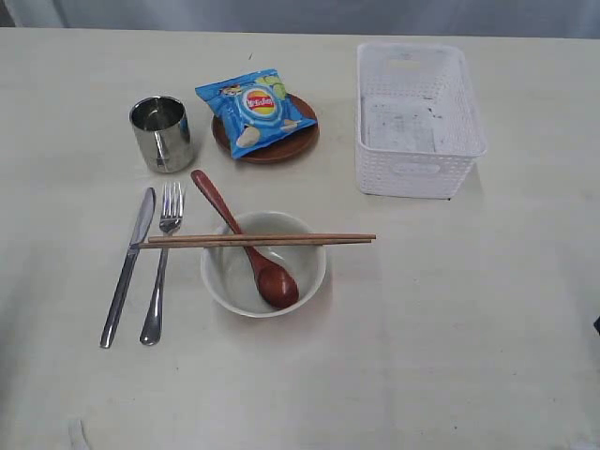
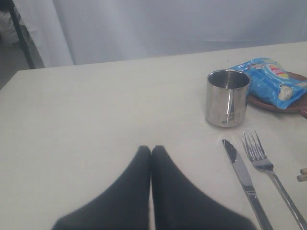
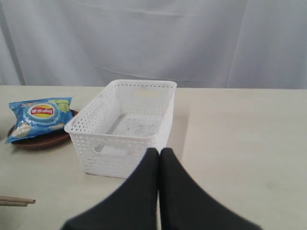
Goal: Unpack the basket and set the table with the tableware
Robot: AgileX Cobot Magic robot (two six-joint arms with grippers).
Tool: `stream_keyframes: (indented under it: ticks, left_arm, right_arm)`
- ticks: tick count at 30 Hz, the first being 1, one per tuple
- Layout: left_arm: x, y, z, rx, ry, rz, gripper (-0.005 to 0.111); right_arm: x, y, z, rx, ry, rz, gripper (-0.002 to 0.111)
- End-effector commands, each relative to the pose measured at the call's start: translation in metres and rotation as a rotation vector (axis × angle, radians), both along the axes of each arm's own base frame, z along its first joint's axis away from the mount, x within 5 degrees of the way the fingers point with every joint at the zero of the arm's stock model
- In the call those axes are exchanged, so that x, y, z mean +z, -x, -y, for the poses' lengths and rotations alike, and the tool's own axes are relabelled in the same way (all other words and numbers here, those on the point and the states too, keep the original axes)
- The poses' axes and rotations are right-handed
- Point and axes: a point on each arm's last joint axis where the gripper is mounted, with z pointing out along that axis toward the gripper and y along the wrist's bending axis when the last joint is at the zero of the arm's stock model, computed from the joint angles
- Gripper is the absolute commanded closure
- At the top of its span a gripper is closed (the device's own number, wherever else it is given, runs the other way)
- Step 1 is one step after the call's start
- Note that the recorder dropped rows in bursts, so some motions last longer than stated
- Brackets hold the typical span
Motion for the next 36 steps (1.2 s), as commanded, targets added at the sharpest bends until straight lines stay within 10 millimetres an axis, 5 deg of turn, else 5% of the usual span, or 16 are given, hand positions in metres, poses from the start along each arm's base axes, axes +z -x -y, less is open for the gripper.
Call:
stream_keyframes:
  ticks: [1, 36]
  left_arm:
    - [-0.0007, 0.0001, 0.0003, -0.005, 0.004, 0.0, 0.107]
    - [-0.0006, 0.0001, 0.0003, -0.005, 0.003, 0.0, 0.107]
  right_arm:
    - [-0.0062, 0.0002, 0.0028, -0.027, 0.017, -0.036, 0.109]
    - [-0.0116, 0.0014, 0.0035, -0.024, 0.069, -0.09, 0.109]
